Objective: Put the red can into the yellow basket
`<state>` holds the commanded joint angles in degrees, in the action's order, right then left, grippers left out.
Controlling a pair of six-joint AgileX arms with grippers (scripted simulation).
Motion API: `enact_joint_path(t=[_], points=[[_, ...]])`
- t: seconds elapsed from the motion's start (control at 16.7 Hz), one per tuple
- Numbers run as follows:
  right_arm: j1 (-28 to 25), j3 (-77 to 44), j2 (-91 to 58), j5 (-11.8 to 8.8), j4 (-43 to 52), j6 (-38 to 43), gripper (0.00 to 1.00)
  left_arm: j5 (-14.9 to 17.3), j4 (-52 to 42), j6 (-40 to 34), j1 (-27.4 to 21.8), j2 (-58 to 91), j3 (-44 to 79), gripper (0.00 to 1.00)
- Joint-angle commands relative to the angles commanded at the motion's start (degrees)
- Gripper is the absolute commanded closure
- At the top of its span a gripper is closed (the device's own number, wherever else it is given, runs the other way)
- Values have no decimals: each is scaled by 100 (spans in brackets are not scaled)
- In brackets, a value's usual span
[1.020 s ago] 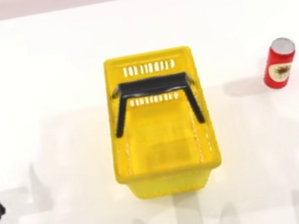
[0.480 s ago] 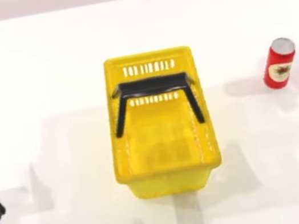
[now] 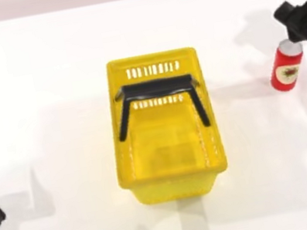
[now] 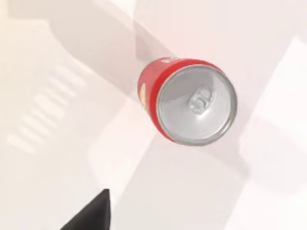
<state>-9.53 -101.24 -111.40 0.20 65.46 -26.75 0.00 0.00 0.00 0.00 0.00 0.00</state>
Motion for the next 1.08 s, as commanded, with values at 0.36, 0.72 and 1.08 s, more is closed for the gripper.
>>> enact_joint_path(t=[0.36,0.72,1.08], points=[[-160,-1643,-1880,3,1085,-439,0,0,0,0,0,0,0,0],[-141,-1760,-2028,4,1167,-470,0,0,0,0,0,0,0,0],[-175,-1061,-2099,4,378,-473,0,0,0,0,0,0,0,0]])
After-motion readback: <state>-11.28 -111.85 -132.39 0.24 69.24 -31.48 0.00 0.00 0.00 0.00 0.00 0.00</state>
